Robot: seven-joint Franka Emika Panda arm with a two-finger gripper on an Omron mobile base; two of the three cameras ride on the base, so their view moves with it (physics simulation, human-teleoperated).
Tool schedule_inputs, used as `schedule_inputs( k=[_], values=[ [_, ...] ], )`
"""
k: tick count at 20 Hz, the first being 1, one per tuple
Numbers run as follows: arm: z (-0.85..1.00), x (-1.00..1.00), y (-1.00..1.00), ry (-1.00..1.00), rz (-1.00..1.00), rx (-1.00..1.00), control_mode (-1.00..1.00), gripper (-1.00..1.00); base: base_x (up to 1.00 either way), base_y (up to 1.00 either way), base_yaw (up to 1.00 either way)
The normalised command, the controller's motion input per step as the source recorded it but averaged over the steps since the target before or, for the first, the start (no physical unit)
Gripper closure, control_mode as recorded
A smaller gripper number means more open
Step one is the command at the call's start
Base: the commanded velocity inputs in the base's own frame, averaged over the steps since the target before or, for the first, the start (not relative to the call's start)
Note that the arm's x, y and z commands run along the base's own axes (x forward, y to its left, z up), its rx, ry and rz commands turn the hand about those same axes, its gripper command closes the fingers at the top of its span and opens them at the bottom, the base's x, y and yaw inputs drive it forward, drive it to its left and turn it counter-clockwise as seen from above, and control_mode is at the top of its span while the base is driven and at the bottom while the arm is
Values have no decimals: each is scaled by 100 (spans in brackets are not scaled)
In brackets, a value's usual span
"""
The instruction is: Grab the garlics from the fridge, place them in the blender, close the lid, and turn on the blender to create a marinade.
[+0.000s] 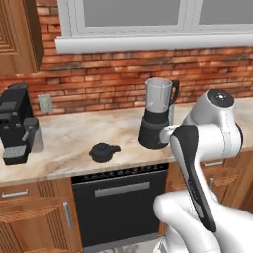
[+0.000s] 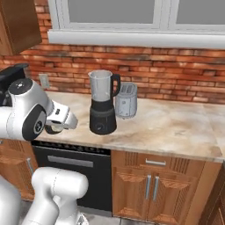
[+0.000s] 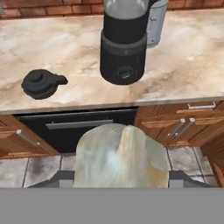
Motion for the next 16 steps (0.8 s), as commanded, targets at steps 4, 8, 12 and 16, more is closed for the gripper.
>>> schedule_inputs(
  k=[4, 8, 12, 16],
  values=[
    [0, 0, 0, 0, 0, 0, 100, 100, 73, 1, 0],
    [0, 0, 0, 0, 0, 0, 100, 100, 54, 2, 0],
    [0, 0, 0, 0, 0, 0, 100, 100, 30, 1, 0],
    [18, 24, 0, 0, 0, 0, -100, 100, 19, 0, 0]
  ],
)
